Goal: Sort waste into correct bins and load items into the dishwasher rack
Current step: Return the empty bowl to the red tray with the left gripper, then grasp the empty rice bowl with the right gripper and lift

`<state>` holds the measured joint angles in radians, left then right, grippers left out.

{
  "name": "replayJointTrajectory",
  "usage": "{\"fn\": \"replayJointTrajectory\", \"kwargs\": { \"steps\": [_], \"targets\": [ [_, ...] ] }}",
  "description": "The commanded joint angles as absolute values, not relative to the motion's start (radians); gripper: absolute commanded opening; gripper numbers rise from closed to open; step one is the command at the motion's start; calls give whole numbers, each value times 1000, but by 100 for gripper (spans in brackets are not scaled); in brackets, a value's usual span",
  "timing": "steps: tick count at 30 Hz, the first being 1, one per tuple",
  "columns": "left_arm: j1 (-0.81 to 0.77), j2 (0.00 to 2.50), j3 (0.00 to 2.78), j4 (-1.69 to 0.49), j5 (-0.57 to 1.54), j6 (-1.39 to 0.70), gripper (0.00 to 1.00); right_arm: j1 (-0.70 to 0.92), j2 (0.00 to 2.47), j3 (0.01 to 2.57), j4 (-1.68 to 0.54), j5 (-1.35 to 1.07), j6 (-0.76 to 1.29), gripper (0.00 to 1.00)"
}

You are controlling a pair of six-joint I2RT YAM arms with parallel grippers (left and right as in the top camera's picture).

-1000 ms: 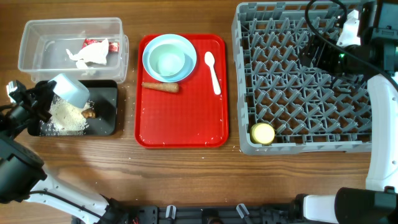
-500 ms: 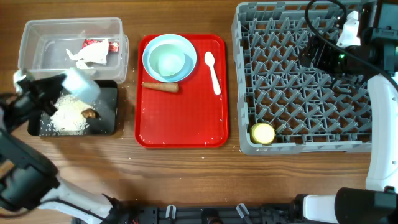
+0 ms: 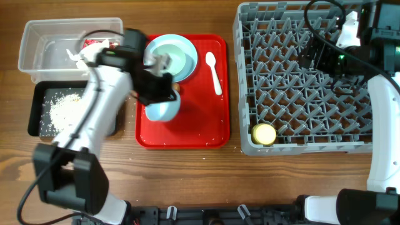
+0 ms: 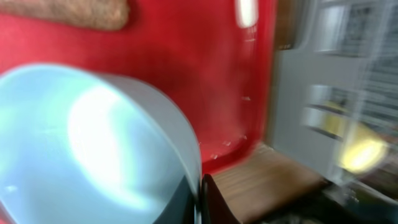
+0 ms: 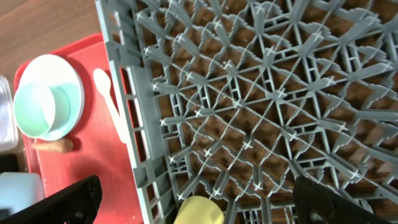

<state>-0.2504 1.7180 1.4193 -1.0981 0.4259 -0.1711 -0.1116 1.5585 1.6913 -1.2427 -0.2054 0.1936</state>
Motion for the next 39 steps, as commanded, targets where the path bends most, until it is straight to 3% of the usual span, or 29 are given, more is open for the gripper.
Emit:
{"fn": "replayJointTrajectory", "kwargs": {
  "steps": [1,5,6,7,9,10,17,19,22,29,31,33,34,39],
  "targets": [
    [-476,1784,1424,-1064,25,-492,4,-41,1554,1706,-1243,-227,163,100],
    [-617,1888,1424,-998,-71,-594,4,56,1554,1706,-1211,-227,187,100],
    [-636,1910,1424,-990,-73,-608,9,81,1554,1706,-1199,-227,188,100],
    [-647,1923,1424,-987,-73,-611,27,93,1554,1706,-1189,-227,208,99],
    [-644,1924,1427,-987,-73,-611,55,111,1554,1706,-1165,-228,256,99],
    [-635,1917,1434,-993,-73,-611,59,116,1554,1706,-1155,-228,273,99],
    [-370,1710,1627,-1153,-69,-654,68,255,1676,1706,-1053,-344,322,92],
    [-244,1657,1627,-1161,-68,-661,69,348,1754,1706,-1038,-364,315,87],
    [-98,1661,1623,-1161,-69,-659,72,508,1913,1706,-1052,-330,279,87],
    [-13,1695,1620,-1140,-73,-659,72,638,2164,1706,-1068,-204,184,78],
    [-13,1697,1620,-1140,-73,-659,72,638,2164,1706,-1058,-198,182,58],
    [-13,1697,1620,-1140,-81,-659,72,638,2164,1692,-1050,-184,165,30],
    [-13,1697,1620,-1134,-80,-659,72,638,2164,1679,-1047,-160,160,8],
    [-13,1697,1620,-1111,-81,-659,77,607,2064,1719,-1033,-9,239,4]
  ]
}}
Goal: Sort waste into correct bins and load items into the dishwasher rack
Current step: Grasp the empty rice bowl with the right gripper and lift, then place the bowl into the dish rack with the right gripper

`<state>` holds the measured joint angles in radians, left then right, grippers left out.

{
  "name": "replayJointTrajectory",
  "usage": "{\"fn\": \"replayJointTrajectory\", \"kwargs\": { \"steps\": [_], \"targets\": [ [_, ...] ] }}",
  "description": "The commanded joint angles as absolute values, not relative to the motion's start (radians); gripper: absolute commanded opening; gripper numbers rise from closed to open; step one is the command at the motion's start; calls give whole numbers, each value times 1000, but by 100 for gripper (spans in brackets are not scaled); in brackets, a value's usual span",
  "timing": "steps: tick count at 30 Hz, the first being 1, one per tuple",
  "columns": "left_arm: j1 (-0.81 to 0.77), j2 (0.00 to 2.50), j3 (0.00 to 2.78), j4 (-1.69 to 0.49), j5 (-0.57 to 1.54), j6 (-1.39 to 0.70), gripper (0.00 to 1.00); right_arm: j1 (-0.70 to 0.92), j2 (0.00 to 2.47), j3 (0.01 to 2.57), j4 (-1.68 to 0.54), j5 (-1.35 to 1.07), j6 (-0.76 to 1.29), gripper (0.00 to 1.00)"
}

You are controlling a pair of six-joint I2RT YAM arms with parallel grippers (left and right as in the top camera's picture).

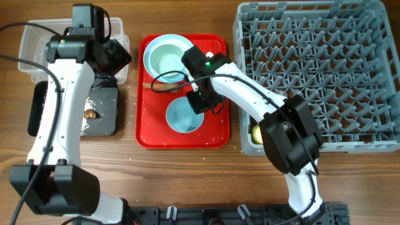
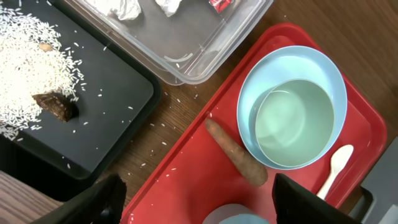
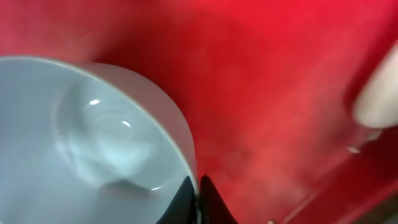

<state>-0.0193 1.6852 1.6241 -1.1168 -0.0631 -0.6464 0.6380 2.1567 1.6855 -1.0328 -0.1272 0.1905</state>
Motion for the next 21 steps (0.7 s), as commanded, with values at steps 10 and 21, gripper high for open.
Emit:
{"fn": "replayJointTrajectory", "kwargs": {
  "steps": [10,21],
  "targets": [
    [-13,1697,1620,-1095,-80,-659,86,309,1728,1774,-791,977,288,4],
    [-13,1697,1620,-1081,-80,-659,86,371,2177,1774,-234,1077,-430,4]
  ]
}}
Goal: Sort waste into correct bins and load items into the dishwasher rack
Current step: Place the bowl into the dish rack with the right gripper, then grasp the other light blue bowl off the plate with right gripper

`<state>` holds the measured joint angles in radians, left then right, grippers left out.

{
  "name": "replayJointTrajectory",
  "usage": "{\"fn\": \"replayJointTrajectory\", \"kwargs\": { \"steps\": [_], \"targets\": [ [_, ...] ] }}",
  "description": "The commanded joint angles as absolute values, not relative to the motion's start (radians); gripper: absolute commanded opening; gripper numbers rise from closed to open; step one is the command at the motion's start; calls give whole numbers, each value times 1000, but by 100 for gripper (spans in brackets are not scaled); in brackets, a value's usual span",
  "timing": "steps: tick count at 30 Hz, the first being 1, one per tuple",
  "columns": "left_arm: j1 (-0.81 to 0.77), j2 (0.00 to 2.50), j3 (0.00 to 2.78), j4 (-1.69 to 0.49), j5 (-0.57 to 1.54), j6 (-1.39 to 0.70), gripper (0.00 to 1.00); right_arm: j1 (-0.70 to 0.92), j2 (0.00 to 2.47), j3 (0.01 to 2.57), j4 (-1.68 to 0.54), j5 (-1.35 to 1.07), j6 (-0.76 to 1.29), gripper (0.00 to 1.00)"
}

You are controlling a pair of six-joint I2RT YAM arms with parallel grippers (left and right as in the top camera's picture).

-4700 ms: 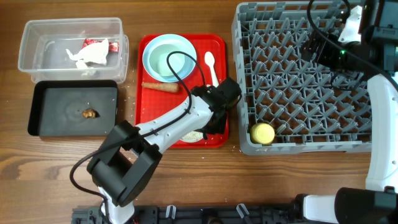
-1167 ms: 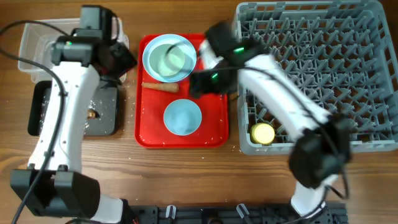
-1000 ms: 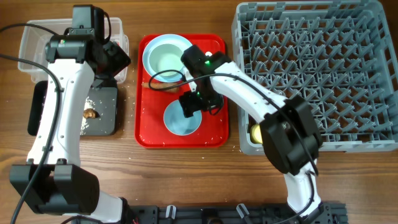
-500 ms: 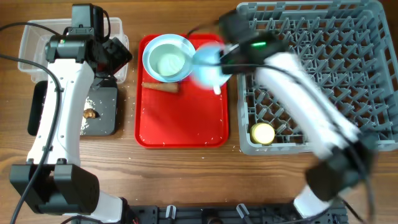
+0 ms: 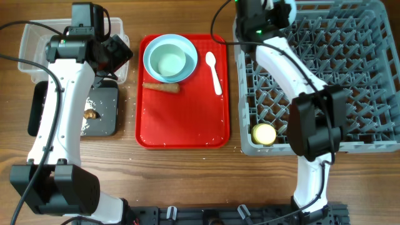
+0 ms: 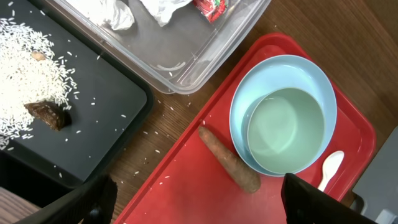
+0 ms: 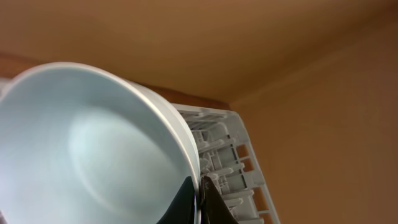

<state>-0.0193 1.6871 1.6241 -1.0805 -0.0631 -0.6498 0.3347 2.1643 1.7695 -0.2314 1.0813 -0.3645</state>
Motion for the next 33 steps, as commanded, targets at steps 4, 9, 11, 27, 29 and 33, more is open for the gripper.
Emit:
{"fn": "replayJointTrajectory", "kwargs": {
  "steps": [4,9,11,27,29,33],
  "targets": [
    [-13,1697,1620,-1081,-81,-659,87,400,2189,1761,-321,1046,-415,4],
    [-13,1697,1620,-1080,-81,-659,89,388,2190,1757,-144,1282,-476,4],
    [-13,1697,1620,-1080,-81,-659,89,377,2190,1757,-9,1301,-578,4],
    [-13,1697,1620,-1054,-81,-659,91,521,2197,1674,-141,1221,-540,100],
    [-13,1697,1620,-1055,-80,-659,91,545,2149,1675,-129,1151,-546,100],
    [-13,1697,1620,-1064,-80,-659,92,606,2024,1675,-255,844,-329,100]
  ]
}}
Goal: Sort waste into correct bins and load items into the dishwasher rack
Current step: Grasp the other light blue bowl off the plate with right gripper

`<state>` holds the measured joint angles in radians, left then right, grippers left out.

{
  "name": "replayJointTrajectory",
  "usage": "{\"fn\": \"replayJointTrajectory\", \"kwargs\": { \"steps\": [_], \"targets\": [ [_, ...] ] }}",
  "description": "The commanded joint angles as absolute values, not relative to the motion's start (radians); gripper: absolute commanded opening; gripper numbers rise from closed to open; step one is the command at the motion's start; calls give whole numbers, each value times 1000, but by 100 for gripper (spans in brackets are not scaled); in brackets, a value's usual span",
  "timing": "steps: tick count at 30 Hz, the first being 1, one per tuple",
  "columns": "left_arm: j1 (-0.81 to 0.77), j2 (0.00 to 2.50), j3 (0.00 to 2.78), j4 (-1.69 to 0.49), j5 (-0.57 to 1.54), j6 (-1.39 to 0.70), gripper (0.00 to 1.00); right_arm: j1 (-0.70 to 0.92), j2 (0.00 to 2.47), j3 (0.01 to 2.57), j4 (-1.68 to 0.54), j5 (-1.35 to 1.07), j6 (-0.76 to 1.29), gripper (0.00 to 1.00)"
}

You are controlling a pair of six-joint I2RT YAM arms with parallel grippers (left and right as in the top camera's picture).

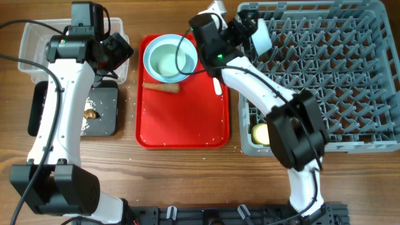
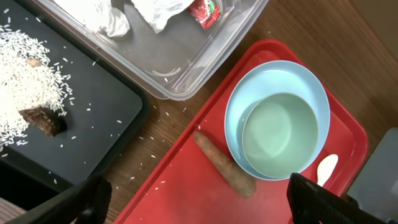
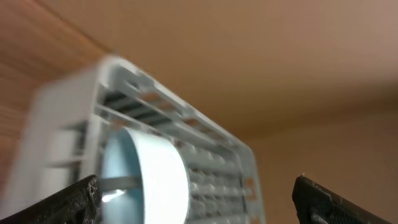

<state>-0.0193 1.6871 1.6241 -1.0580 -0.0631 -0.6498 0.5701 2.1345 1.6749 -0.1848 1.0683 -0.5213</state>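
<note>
A light blue bowl (image 1: 260, 39) stands on edge in the far left corner of the grey dish rack (image 1: 325, 81). My right gripper (image 1: 240, 28) is open just left of it. In the right wrist view the bowl (image 3: 149, 180) shows between the spread fingers, and the gripper (image 3: 196, 182) holds nothing. On the red tray (image 1: 187, 125) lie stacked bowls (image 1: 170, 57), a brown sausage (image 1: 161, 87) and a white spoon (image 1: 214, 72). My left gripper (image 1: 119, 53) hangs open above the tray's far left edge; its wrist view shows the bowls (image 2: 277, 118) and the sausage (image 2: 222, 167).
A clear bin (image 1: 44, 44) with wrappers stands at the far left. In front of it, a black tray (image 1: 103, 122) holds rice and a brown scrap. A yellow cup (image 1: 262, 133) sits in the rack's near left corner. Loose rice grains dot the wood beside the red tray.
The right gripper was shut on the light blue bowl, held up at the rack's far left corner. Now the bowl stands in the rack and the gripper is open beside it. The left arm barely shifted.
First my left gripper was shut on the light blue bowl on the red tray while the right was over the rack. Then the left was open by the bins and the right was shut on the bowl's rim. Then the bowl was held at the rack; now it stands there, released.
</note>
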Motion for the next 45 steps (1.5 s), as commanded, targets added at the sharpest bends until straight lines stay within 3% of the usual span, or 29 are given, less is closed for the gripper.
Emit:
{"fn": "replayJointTrajectory", "kwargs": {
  "steps": [1,3,4,5,16,18,21,24,29,32,37,39,42,45],
  "targets": [
    [-13,1697,1620,-1069,-80,-659,92,610,2008,1675,-314,741,-169,100],
    [-13,1697,1620,-1081,-80,-659,92,611,1981,1675,-442,339,143,100],
    [-13,1697,1620,-1090,-80,-659,93,607,1972,1675,-487,24,392,100],
    [-13,1697,1620,-1100,-80,-659,93,607,1981,1674,-476,-108,492,100],
    [-13,1697,1620,-1145,-81,-659,96,607,2201,1674,-374,-157,685,100],
    [-13,1697,1620,-1151,-81,-659,97,610,2207,1674,-351,-96,683,77],
    [-13,1697,1620,-1161,-81,-659,97,612,2251,1674,-313,-40,680,57],
    [-13,1697,1620,-1161,-81,-659,98,611,2300,1674,-287,-34,681,45],
    [-13,1697,1620,-1160,-81,-659,98,605,2292,1675,-221,-26,640,4],
    [-13,1697,1620,-1156,-81,-659,99,576,2189,1675,-242,-14,546,4],
    [-13,1697,1620,-1140,-83,-659,100,460,1860,1675,-492,253,516,4],
    [-13,1697,1620,-1122,-84,-659,100,414,1719,1675,-677,519,469,4],
    [-13,1697,1620,-1106,-84,-659,100,395,1599,1674,-1070,1116,542,4],
    [-13,1697,1620,-1102,-84,-659,100,395,1631,1638,-1217,1124,574,4]
  ]
}}
